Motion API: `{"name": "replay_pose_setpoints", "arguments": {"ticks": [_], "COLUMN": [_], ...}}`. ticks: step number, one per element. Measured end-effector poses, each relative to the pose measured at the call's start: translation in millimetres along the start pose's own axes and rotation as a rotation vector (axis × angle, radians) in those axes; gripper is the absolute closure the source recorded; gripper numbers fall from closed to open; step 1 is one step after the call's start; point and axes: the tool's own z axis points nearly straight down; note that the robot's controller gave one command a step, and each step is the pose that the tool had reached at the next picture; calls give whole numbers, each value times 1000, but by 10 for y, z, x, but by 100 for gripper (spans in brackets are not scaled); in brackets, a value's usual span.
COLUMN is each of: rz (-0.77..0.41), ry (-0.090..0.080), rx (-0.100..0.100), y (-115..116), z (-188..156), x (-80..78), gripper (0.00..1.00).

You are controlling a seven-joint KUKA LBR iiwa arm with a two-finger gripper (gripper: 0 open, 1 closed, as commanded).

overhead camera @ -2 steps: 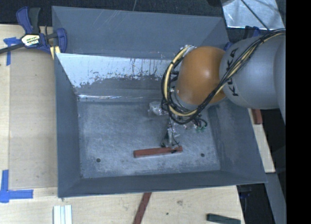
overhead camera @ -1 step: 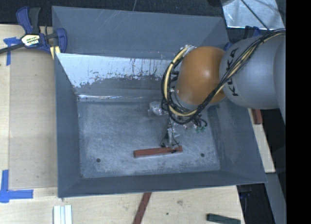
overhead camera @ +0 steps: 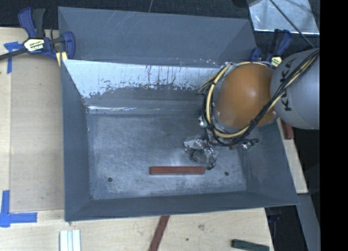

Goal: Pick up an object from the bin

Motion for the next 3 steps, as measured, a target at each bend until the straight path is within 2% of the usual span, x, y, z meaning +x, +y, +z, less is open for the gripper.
{"name": "replay_pose_setpoints", "arguments": {"ticks": [1, 2, 3], "rz": [1, -23, -68], "ry": [0, 6, 1], "rx": [0, -5, 0], "y": [0, 33, -211], "z": [0, -484, -1744], "x": [0, 12, -98], "gripper": [100, 100, 100]}}
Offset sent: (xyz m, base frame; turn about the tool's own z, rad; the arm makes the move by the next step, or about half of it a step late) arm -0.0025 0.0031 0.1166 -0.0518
